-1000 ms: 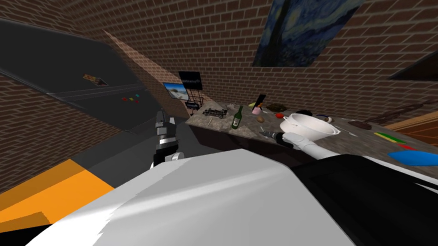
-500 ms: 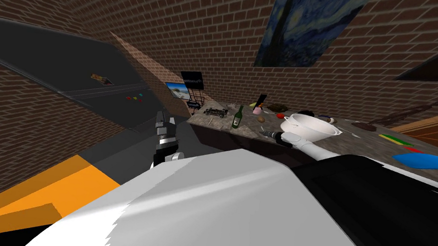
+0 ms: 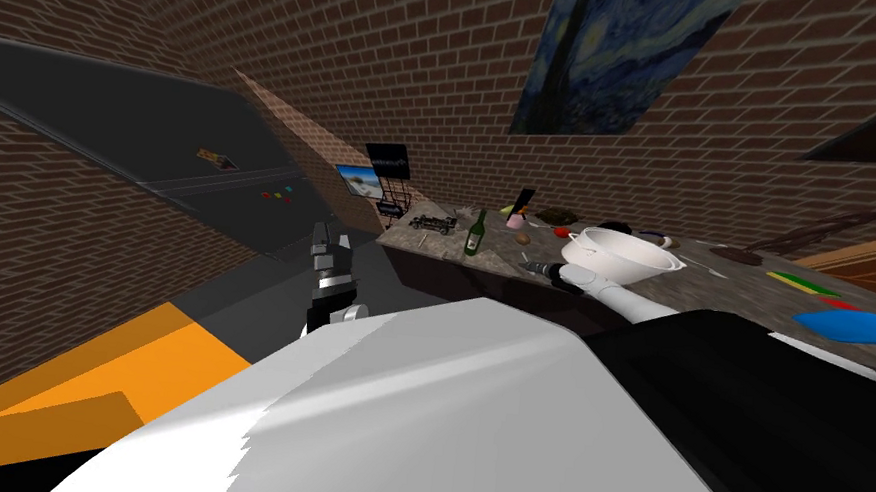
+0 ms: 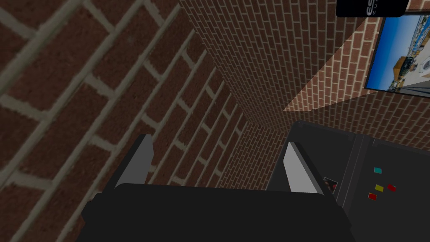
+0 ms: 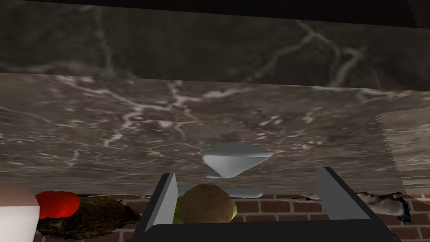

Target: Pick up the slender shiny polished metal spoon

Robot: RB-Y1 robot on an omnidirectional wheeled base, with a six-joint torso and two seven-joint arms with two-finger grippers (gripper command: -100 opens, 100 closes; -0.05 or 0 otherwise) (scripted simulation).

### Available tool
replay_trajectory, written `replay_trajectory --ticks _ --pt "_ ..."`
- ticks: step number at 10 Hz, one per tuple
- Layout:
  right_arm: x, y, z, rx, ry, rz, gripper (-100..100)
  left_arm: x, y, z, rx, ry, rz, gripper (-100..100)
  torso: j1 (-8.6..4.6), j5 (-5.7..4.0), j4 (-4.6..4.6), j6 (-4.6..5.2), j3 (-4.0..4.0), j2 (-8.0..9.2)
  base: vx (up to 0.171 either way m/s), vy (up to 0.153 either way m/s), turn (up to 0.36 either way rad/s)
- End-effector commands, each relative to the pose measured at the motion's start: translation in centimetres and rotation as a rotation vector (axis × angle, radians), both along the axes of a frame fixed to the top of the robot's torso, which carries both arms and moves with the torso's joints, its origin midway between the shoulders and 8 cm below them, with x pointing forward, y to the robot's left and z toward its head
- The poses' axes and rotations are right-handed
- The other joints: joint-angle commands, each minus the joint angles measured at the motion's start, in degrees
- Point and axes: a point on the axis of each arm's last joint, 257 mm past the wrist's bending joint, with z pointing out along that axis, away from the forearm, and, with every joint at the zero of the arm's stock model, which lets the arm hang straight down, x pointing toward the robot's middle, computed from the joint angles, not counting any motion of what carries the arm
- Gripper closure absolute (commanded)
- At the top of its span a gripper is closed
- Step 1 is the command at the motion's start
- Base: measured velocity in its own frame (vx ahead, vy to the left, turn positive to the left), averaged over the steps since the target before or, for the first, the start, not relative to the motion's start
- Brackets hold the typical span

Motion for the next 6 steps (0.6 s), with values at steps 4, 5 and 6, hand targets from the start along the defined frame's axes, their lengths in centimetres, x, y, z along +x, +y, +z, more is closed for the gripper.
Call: replay_trajectory --ticks 4,5,6 --pt "0.36 -0.66 -0.28 -0.005 0.005 -0.039 -100 0.0 0.0 0.0 0.0 0.0 0.0 0 0.0 0.0 0.02 0.01 0.05 0.08 -0.043 -0.006 0.052" --pt "0.32 -0.71 -0.3 -0.012 0.009 -0.035 -100 0.0 0.0 0.0 0.0 0.0 0.0 0 0.01 0.0 0.0 0.0 0.0 -0.01 0.005 0.002 -0.003" --pt "0.33 -0.65 -0.3 -0.006 0.006 -0.038 -100 0.0 0.0 0.0 0.0 0.0 0.0 0 0.01 0.0 -0.02 0.0 -0.04 -0.07 0.0 0.0 0.0"
